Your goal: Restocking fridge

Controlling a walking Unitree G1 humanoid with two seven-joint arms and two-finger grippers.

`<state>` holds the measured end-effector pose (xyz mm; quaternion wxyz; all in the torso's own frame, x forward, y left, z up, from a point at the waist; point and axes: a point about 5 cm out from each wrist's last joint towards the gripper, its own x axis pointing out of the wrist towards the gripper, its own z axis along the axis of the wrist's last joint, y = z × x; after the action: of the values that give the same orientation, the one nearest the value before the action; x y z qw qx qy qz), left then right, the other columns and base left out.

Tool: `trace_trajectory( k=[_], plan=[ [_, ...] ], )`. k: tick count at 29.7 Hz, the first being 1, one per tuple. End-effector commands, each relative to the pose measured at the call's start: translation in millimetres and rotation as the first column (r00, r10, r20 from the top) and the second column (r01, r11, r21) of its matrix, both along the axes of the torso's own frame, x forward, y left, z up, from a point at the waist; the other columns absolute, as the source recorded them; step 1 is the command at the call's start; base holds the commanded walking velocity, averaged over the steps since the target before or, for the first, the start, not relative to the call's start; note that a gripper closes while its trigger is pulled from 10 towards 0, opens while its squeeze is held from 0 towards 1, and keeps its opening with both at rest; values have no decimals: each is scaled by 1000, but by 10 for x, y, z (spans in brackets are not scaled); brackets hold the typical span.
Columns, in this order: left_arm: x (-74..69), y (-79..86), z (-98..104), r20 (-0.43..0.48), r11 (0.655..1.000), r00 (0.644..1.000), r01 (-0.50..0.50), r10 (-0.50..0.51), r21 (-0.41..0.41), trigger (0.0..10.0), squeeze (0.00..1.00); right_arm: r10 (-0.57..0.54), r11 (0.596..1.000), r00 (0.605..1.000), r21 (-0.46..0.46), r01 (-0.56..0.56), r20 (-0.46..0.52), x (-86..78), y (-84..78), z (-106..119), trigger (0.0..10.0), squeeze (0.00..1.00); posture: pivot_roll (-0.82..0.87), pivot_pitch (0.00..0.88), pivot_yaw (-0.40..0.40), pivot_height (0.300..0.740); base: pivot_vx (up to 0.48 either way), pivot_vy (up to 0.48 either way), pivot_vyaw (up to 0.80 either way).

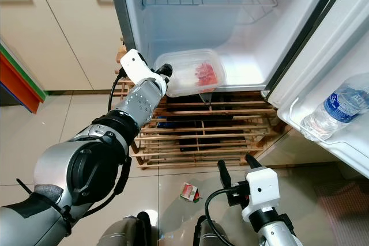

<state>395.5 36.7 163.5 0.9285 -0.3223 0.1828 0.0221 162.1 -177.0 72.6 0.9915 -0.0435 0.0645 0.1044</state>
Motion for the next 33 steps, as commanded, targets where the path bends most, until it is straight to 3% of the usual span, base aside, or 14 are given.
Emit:
trace_trajectory(
  k=[1,6,13,14,17,21,23,27,30,33],
  plan=[
    [-179,-381,-152,-41,993,992,119,-118,14,10000,1000,-13,1000,999,-13,13,-37,-27,-44,-51,10000,27,-204,187,-11,740,0,0,0],
    [-67,-328,99,52,993,992,110,-111,31,10000,1000,-14,1000,999,-14,13,-36,-24,-44,-57,10000,24,-201,185,-10,740,0,0,0],
    [-11,-317,271,101,996,991,92,-92,1,10000,1000,-9,1000,999,-15,8,-36,-22,-44,-63,10000,27,-193,180,-13,740,0,0,0],
    [13,-297,345,126,997,989,73,-73,4,10000,0,-6,1000,999,-15,6,-35,-17,-46,-65,10000,24,-190,174,-15,740,0,0,0],
    [44,-281,467,176,997,982,58,-65,45,10000,0,-5,1000,999,-16,4,-33,-12,-48,-68,10000,24,-187,170,-17,740,0,0,0],
    [69,-307,653,273,985,956,67,-109,160,10000,0,-4,1000,1000,-16,3,-30,-3,-51,-73,10000,24,-180,159,-19,740,0,0,0],
    [64,-336,671,276,970,950,78,-143,231,10000,0,-4,1000,1000,-16,3,-29,5,-56,-81,10000,24,-175,153,-21,740,0,0,0],
    [37,-375,563,191,967,969,112,-157,227,10000,0,-1,1000,1000,-16,1,-27,13,-59,-86,10000,24,-173,151,-21,740,0,0,0],
    [48,-364,620,237,945,956,93,-173,314,10000,0,1,1000,1000,-16,-2,-24,19,-60,-88,10000,27,-170,146,-23,740,0,0,0],
    [49,-389,740,334,915,914,85,-229,394,10000,0,-7,1000,1000,-10,7,-6,46,-69,-78,10000,27,-154,132,-31,740,0,0,0]
  ],
)
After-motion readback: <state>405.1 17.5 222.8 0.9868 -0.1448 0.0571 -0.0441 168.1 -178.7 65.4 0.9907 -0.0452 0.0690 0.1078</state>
